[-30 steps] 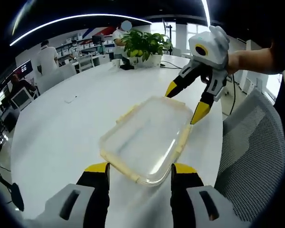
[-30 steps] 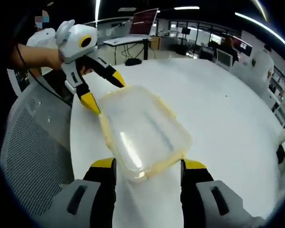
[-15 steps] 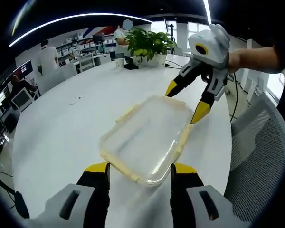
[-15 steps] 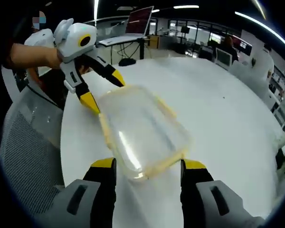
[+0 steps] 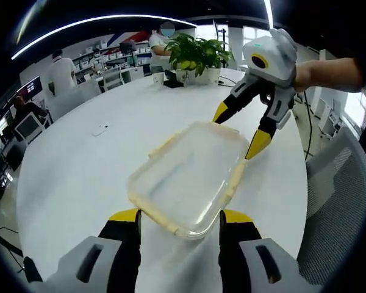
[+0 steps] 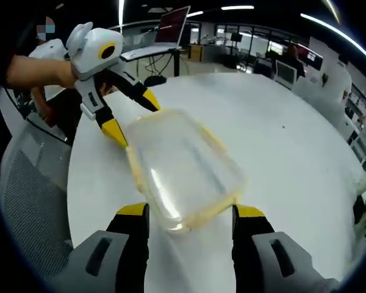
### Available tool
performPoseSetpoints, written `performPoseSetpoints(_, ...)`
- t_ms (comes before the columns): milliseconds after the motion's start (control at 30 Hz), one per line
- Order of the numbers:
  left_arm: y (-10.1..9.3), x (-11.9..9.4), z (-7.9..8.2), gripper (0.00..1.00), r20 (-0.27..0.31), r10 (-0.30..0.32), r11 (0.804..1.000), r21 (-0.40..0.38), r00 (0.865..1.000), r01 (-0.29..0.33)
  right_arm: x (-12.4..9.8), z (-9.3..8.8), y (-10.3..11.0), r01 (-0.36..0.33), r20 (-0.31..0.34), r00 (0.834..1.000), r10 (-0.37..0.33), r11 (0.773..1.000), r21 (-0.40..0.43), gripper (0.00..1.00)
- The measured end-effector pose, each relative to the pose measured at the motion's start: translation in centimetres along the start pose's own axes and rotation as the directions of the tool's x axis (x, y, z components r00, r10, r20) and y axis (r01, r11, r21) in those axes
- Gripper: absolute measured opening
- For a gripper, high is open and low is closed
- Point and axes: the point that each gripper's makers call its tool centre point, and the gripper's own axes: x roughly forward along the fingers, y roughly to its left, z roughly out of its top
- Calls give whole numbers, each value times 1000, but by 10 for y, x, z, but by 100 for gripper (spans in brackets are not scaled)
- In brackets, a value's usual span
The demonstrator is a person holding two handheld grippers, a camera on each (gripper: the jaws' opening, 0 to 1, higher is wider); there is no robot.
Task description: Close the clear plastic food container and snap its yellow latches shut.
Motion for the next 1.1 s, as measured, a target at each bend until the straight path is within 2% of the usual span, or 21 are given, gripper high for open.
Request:
performPoseSetpoints(433,4,2,2,46,-8,6,1000,-13,1000,-6,2,1,-4,10,-3,1000,-10,1000,9,51)
performPoseSetpoints(633,3,-4,10,49,26,15,999,-36,1000,-14,-3,-2,4,19,-1,1000,-19,1000,7,54)
performPoseSetpoints(1100,-15,-33,1,60,65,37,995,-98,997,-31,-31,-6,27,84,88,992,-91,993,88,63)
